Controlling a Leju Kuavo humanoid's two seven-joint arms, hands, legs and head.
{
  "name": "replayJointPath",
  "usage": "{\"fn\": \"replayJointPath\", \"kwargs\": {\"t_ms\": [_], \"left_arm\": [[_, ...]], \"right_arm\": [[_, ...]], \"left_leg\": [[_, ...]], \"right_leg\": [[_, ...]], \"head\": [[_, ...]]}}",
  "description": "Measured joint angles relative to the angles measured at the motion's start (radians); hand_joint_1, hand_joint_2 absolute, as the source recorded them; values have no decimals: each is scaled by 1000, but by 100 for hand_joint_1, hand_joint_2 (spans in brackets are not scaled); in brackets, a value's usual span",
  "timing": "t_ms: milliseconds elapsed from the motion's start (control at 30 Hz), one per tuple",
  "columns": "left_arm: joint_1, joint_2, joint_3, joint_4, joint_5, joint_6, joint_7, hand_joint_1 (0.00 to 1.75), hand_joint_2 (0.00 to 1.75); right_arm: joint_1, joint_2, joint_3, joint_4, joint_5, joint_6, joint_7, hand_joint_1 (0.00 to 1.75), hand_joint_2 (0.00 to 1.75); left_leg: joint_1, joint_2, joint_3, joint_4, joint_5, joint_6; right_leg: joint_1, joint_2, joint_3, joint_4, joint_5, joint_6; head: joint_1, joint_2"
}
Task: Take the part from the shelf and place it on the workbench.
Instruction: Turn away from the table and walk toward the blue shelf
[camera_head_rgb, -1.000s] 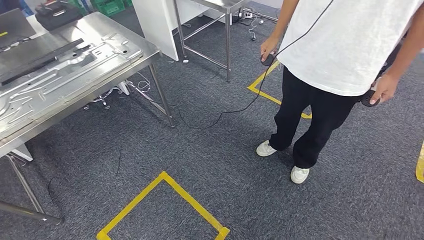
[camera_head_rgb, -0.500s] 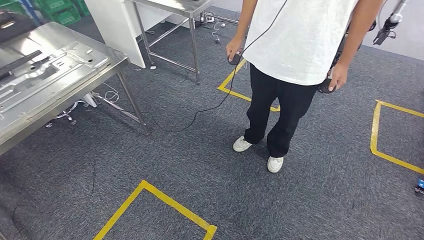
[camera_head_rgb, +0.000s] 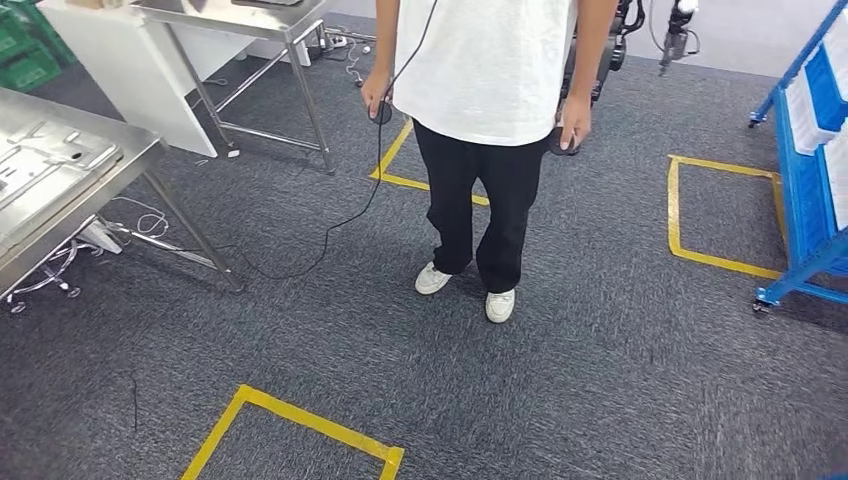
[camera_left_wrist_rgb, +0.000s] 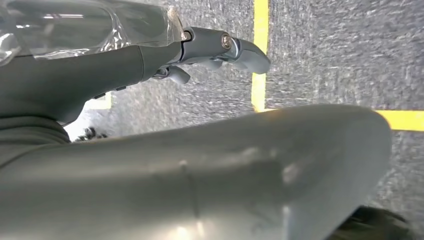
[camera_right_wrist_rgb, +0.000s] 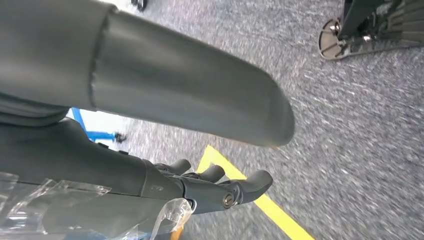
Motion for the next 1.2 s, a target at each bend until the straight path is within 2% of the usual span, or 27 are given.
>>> {"fn": "replayJointPath", "kwargs": {"t_ms": [33, 67, 100, 133, 200, 233, 300, 367, 433, 500, 533, 567, 600, 667, 700, 733, 800, 833, 867, 900, 967, 1000, 1033, 1067, 1100, 1133, 1200], "left_arm": [[3, 0, -1, 0, 1, 0, 0, 0, 0], [4, 0, -2, 0, 1, 0, 0, 0, 0], [4, 0, -3, 0, 2, 0, 0, 0, 0], [3, 0, -4, 0, 2, 0, 0, 0, 0], [1, 0, -5, 0, 4, 2, 0, 0, 0], [1, 0, -6, 0, 6, 2, 0, 0, 0], [-1, 0, -9, 0, 11, 4, 0, 0, 0], [-3, 0, -13, 0, 15, 4, -1, 0, 0], [-1, -1, -17, 0, 17, 5, -1, 0, 0], [3, -1, -18, 0, 18, 6, -2, 0, 0], [4, -1, -18, 0, 19, 6, -2, 0, 0], [4, -1, -19, 0, 19, 6, -2, 0, 0], [3, -1, -19, 0, 19, 6, -2, 0, 0], [1, -2, -19, 0, 19, 6, -2, 0, 0], [0, -2, -19, 0, 19, 6, -2, 0, 0], [0, -2, -19, 0, 19, 7, -2, 0, 0], [-2, -2, -19, 0, 19, 8, -2, 0, 0], [-3, -2, -20, 0, 19, 8, -2, 0, 0], [-4, -3, -20, 0, 19, 8, -2, 0, 0], [-5, -3, -20, 0, 19, 8, -2, 0, 0], [-4, -3, -21, 0, 20, 8, -2, 0, 0], [-1, -3, -21, 0, 20, 8, -1, 0, 0], [1, -3, -21, 0, 20, 8, -1, 0, 0], [2, -3, -21, 0, 21, 8, -1, 0, 0], [2, -3, -22, 0, 22, 8, -1, 0, 0], [1, -3, -22, 0, 22, 8, 0, 0, 0], [0, -3, -22, 0, 26, 8, 0, 0, 0]], "right_arm": [[0, 0, 0, 0, -2, 0, 1, 0, 0], [1, 0, 0, 0, -3, 0, 3, 0, 0], [1, 0, 0, 0, -4, 0, 4, 0, 0], [2, 1, 0, 0, -4, 0, 5, 0, 0], [1, 2, 0, 0, -5, 0, 7, 0, 0], [1, 3, 0, 0, -5, 0, 8, 0, 0], [5, 2, 0, 1, -8, -1, 9, 0, 0], [7, 1, 0, 1, -12, -2, 9, 0, 0], [5, 0, 1, 2, -15, -4, 9, 0, 0], [4, 1, 1, 2, -15, -4, 9, 0, 0], [4, 2, 1, 2, -16, -4, 9, 0, 0], [4, 2, 1, 2, -16, -4, 9, 0, 0], [4, 1, 1, 2, -16, -4, 9, 0, 0], [3, 1, 1, 2, -16, -4, 9, 0, 0], [3, 0, 1, 2, -16, -5, 9, 0, 0], [4, 1, 1, 2, -16, -5, 9, 0, 0], [5, 1, 1, 2, -16, -5, 9, 0, 0], [5, 1, 1, 2, -16, -5, 9, 0, 0], [4, 1, 1, 2, -17, -5, 9, 0, 0], [3, 1, 1, 2, -17, -5, 9, 0, 0], [0, 0, 1, 2, -18, -6, 8, 0, 0], [0, 0, 1, 2, -20, -7, 8, 0, 0], [0, 0, 1, 2, -21, -7, 8, 0, 0], [1, 0, 2, 2, -23, -7, 8, 0, 0], [1, 1, 2, 2, -24, -7, 8, 0, 0], [1, 1, 2, 2, -25, -7, 8, 0, 0], [0, 2, 2, 2, -27, -9, 8, 0, 0]], "left_leg": [[0, -4, -4, 11, 4, 2], [-1, -9, 13, -22, 27, 6], [-2, -18, 48, -92, 64, 12], [-3, -40, 90, -177, 104, 18], [-7, -83, 148, -304, 154, 28], [-10, -95, 157, -329, 161, 30], [-12, -81, 159, -345, 168, 32], [-9, -59, 162, -360, 180, 36], [-11, -32, 162, -366, 187, 41], [-14, -1, 158, -366, 188, 44], [-15, 13, 156, -365, 188, 44], [-15, 26, 156, -365, 189, 44], [-15, 37, 156, -364, 188, 43], [-19, 57, 155, -358, 184, 37], [-22, 65, 154, -354, 183, 32], [-25, 74, 152, -351, 181, 27], [-26, 92, 150, -347, 179, 22], [-23, 89, 148, -339, 172, 19], [-18, 73, 138, -312, 152, 14], [-14, 50, 117, -262, 120, 9], [-8, 7, 48, -104, 40, 1], [-7, 0, 15, -32, 14, 0], [-7, -4, -5, 8, 6, 1], [-7, -6, -5, 5, 19, 4], [-7, -12, 17, -45, 53, 8], [-7, -27, 53, -126, 97, 12], [-7, -79, 119, -278, 164, 20]], "right_leg": [[1, 14, -3, 0, 3, -1], [0, 29, -6, 0, 7, -1], [-1, 43, -7, -1, 11, 1], [-3, 55, -9, -3, 15, 4], [-7, 78, -16, -6, 24, 14], [-9, 89, -21, -8, 30, 20], [-13, 106, -29, -15, 40, 35], [-9, 65, -48, 15, 18, 40], [-1, 9, -103, 140, -56, 39], [1, -2, -164, 285, -119, 42], [1, -4, -172, 313, -125, 44], [1, -8, -156, 295, -111, 44], [1, -15, -119, 236, -83, 45], [4, -58, -23, 76, -27, 42], [5, -74, 6, 21, -11, 37], [8, -83, 19, -6, -5, 31], [10, -63, 12, -11, -1, 17], [10, -53, 10, -11, 1, 13], [9, -44, 9, -12, 4, 7], [8, -35, 7, -13, 7, 2], [9, -15, 3, -13, 11, -5], [10, -3, 0, -13, 12, -7], [11, 10, -1, -13, 14, -9], [12, 23, -2, -13, 15, -9], [11, 37, -1, -13, 16, -9], [10, 50, -1, -13, 18, -7], [8, 74, -6, -12, 22, -1]], "head": [[0, 0], [0, 0], [0, 0], [0, 0], [-1, 0], [-1, 0], [-1, 0], [0, 0], [1, 0], [1, 0], [1, 0], [1, 0], [1, 0], [0, 0], [0, 0], [-1, 0], [-2, 0], [-2, 0], [-2, 0], [-2, 0], [-2, 0], [-2, 0], [-2, 0], [-2, 0], [-2, 0], [-2, 0], [-2, 0]]}}
